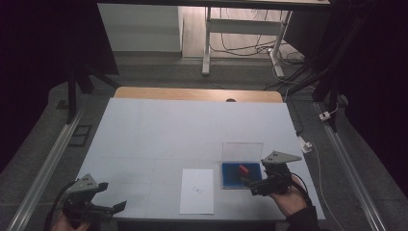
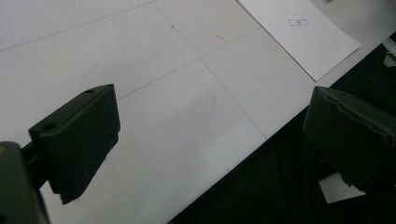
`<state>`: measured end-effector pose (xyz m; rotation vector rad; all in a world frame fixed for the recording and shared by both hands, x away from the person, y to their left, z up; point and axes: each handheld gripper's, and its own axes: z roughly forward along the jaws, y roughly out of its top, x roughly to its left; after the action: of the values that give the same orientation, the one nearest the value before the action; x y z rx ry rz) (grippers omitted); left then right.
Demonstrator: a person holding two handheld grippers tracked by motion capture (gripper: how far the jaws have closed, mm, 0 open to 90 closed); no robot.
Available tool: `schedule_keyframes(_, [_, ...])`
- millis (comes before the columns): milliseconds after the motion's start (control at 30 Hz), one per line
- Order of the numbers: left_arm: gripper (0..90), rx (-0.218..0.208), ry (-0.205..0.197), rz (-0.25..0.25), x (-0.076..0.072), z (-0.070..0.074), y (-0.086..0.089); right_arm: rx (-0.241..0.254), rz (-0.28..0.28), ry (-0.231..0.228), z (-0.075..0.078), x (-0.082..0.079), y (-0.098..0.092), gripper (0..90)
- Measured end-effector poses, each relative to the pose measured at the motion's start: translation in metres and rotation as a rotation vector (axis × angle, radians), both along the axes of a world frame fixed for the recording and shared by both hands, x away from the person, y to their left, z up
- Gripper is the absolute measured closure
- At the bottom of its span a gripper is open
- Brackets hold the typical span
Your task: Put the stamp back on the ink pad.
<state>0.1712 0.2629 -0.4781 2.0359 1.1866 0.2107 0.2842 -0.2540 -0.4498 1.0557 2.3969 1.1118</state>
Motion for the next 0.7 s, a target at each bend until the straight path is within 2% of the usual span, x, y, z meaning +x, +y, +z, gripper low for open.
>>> schedule_keyframes(167, [4.3,-0.002,-0.001,0.001,0.000,0.000,0.000,0.015,-0.026,-0.013,0.003,-0.006,-0.010,0.0])
schedule_keyframes(500, [4.2,-0.003,-0.002,0.002,0.000,0.000,0.000,0.014,-0.086,-0.047,0.006,-0.023,-0.030,0.0])
schedule_keyframes(700, [4.2,-0.005,-0.003,0.002,0.000,0.000,0.000,0.014,-0.122,-0.046,0.005,-0.033,-0.042,0.0])
